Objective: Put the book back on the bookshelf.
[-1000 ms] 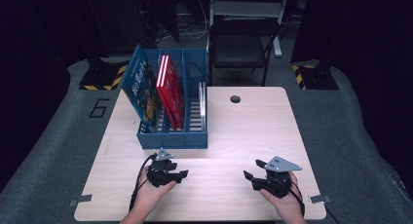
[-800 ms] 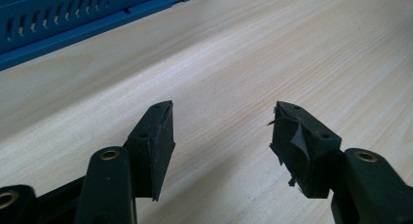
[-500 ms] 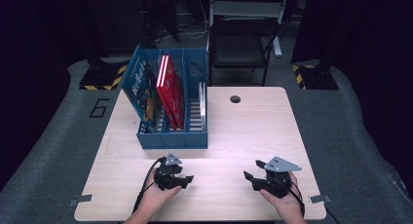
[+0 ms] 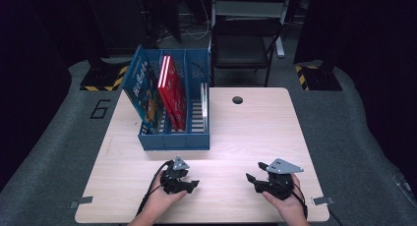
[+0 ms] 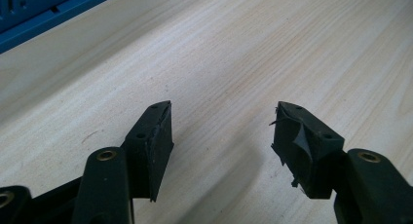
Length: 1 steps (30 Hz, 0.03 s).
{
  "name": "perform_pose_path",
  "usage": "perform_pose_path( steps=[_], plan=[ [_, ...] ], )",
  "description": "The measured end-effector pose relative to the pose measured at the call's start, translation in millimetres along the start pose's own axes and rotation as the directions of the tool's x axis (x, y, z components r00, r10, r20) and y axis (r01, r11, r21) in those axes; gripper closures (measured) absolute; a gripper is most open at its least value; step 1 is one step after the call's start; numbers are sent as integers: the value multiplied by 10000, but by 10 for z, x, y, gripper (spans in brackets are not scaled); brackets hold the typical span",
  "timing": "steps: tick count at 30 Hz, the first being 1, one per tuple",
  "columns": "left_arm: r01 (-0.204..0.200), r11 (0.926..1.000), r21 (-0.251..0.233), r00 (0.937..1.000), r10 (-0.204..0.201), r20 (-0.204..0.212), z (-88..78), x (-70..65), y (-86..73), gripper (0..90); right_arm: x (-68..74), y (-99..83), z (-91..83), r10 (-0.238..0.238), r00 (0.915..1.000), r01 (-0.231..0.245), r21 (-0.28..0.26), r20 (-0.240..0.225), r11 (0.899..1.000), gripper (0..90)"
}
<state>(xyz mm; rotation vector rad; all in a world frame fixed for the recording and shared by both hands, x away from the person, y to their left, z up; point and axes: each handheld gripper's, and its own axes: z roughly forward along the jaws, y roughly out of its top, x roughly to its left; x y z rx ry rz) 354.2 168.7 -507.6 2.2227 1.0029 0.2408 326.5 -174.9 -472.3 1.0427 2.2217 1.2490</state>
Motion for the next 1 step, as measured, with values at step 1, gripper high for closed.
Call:
perform_pose_path(
  steps=[1],
  plan=[
    [18, 10000, -36, 10000, -18, -64, 10, 0, -2, 395, -5, -1, -3, -19, 10000, 19, 35, 58, 10000, 358]
  ],
)
